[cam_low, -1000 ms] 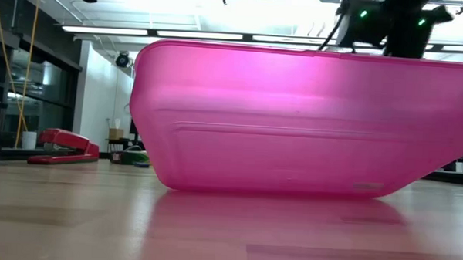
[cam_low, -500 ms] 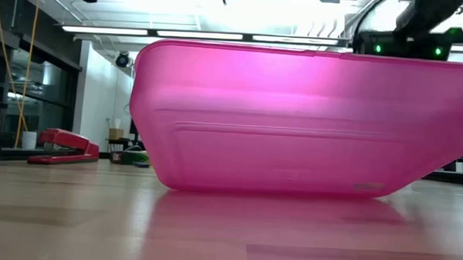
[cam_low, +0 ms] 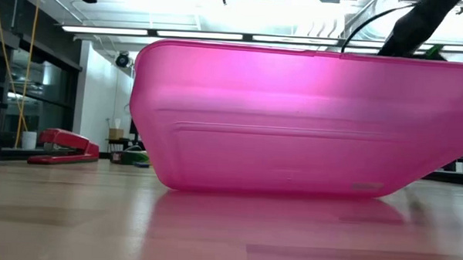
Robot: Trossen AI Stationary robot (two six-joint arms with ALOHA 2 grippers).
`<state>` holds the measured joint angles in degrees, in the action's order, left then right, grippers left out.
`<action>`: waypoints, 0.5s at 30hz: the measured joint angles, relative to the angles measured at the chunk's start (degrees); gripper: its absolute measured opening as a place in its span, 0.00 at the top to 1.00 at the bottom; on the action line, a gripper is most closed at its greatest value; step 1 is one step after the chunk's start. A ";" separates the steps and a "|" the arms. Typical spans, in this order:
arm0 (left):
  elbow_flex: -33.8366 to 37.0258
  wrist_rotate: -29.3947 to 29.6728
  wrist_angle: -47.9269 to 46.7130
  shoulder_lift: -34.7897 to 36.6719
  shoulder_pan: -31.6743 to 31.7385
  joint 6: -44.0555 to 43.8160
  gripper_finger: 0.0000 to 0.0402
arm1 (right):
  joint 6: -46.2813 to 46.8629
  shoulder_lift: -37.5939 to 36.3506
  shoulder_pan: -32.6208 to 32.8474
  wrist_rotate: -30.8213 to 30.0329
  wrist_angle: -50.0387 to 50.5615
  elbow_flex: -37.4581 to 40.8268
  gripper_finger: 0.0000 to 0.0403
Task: Pack school essentials
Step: Put the blue eraser into the pink supply box
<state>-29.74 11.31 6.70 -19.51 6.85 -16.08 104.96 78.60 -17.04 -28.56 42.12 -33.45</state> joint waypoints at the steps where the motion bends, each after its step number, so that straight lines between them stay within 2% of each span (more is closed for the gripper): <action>1: 0.00 0.00 0.00 0.00 0.00 0.00 1.00 | -0.01 0.69 -0.20 0.03 -1.20 0.00 0.50; 9: 0.00 -0.13 0.00 0.01 0.00 -0.24 1.00 | 0.16 6.14 -0.21 1.47 -3.78 -0.18 0.51; 15: 0.02 -0.15 0.00 0.00 0.00 -0.24 1.00 | 2.63 7.51 -0.17 1.18 -3.40 -0.26 0.58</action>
<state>-29.72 11.16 6.70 -19.51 6.85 -16.32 107.59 86.11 -17.21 -27.38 38.72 -33.71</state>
